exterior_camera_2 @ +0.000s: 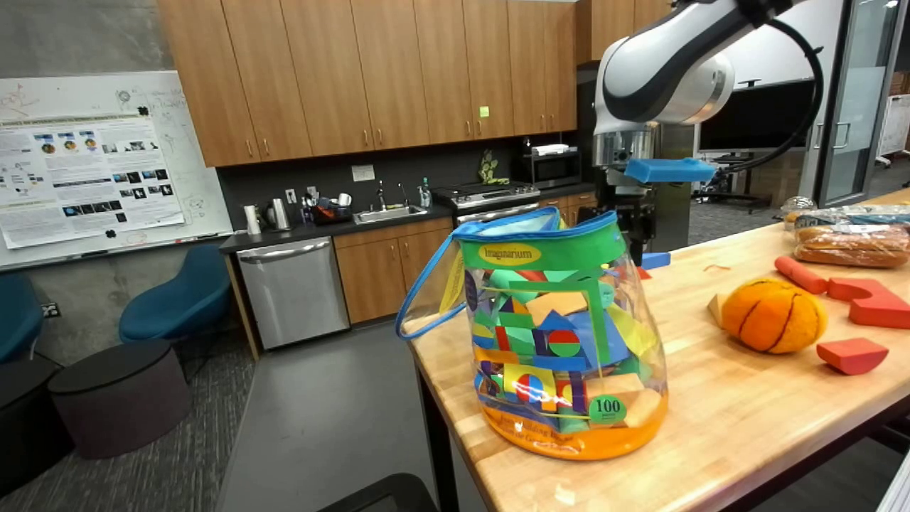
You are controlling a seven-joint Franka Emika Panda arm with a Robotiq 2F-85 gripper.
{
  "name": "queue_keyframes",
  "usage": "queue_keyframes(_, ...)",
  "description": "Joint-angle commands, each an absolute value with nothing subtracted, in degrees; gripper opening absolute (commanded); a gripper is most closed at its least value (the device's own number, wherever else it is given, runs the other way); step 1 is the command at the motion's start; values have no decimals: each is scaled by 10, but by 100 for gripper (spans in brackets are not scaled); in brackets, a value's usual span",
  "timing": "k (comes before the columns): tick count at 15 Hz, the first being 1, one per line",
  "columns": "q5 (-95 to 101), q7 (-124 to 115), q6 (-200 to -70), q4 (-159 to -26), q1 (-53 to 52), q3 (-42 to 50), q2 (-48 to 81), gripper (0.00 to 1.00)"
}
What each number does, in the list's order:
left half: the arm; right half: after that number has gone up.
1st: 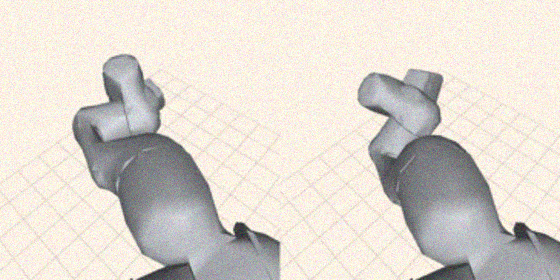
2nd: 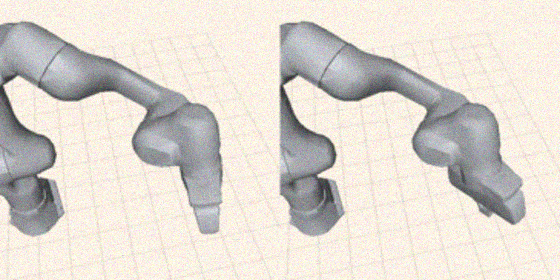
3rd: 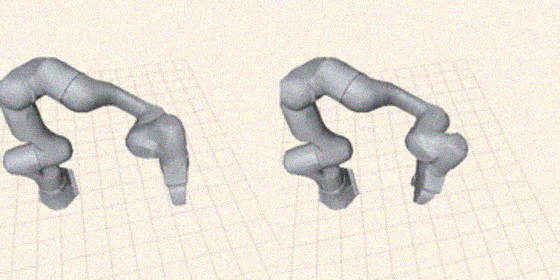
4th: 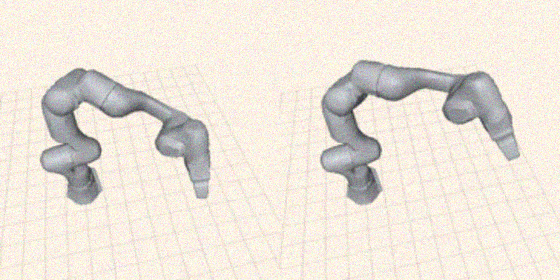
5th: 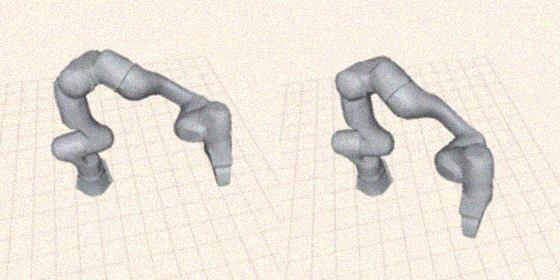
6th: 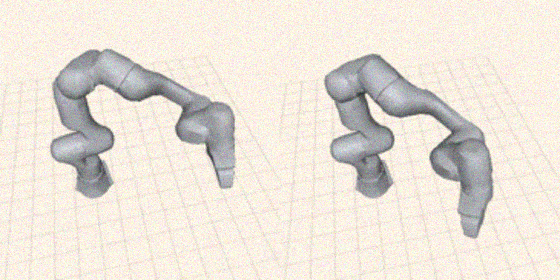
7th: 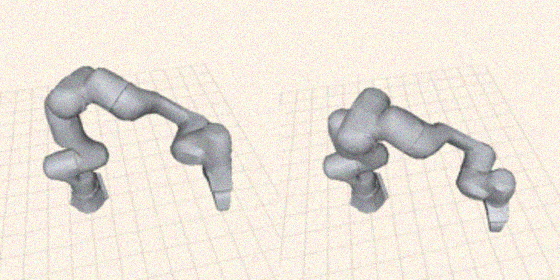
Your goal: Put the triangular orange block inside the clear bag
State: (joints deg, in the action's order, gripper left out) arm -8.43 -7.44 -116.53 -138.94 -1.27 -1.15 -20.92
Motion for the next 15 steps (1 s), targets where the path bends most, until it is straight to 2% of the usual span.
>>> queue_keyframes(1, -84, -79, -1164, -1388, -13, -18, -205, 100)
queue_keyframes(8, -127, -81, -1166, -1367, -5, 2, -196, 100)
queue_keyframes(15, -141, -2, -1154, -1347, 51, 92, -192, 100)
